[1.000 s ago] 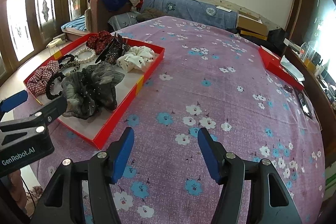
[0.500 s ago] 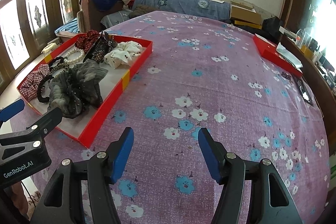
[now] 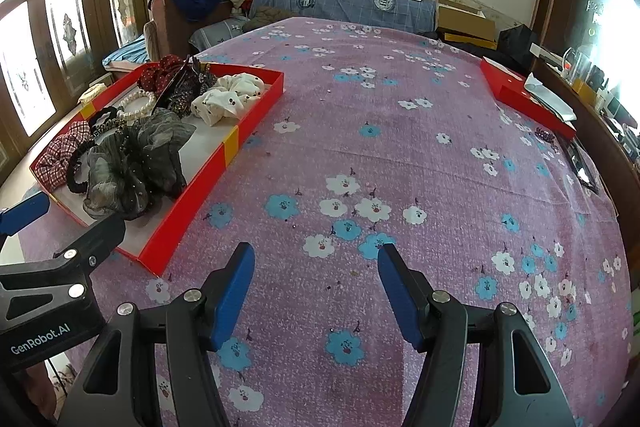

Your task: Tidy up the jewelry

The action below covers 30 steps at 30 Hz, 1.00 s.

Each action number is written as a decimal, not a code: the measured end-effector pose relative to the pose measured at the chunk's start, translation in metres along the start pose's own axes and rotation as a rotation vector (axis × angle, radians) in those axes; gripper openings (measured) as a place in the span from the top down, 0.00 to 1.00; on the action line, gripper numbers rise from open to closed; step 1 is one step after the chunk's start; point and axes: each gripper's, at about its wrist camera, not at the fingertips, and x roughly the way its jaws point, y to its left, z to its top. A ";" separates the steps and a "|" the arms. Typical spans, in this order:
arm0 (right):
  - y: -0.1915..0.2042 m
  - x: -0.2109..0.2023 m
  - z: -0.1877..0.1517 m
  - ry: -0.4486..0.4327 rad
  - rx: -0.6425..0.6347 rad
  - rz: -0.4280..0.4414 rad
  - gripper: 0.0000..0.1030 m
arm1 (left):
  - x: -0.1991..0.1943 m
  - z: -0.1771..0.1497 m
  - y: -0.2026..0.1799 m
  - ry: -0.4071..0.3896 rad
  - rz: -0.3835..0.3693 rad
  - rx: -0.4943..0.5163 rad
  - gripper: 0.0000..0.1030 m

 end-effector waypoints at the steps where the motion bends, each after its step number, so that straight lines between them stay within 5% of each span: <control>1: 0.000 0.000 -0.001 0.001 0.001 0.001 0.33 | 0.000 0.000 -0.001 0.002 -0.001 0.002 0.00; 30: 0.005 0.002 0.000 0.005 -0.012 -0.038 0.31 | 0.008 -0.005 0.009 0.029 -0.018 -0.025 0.00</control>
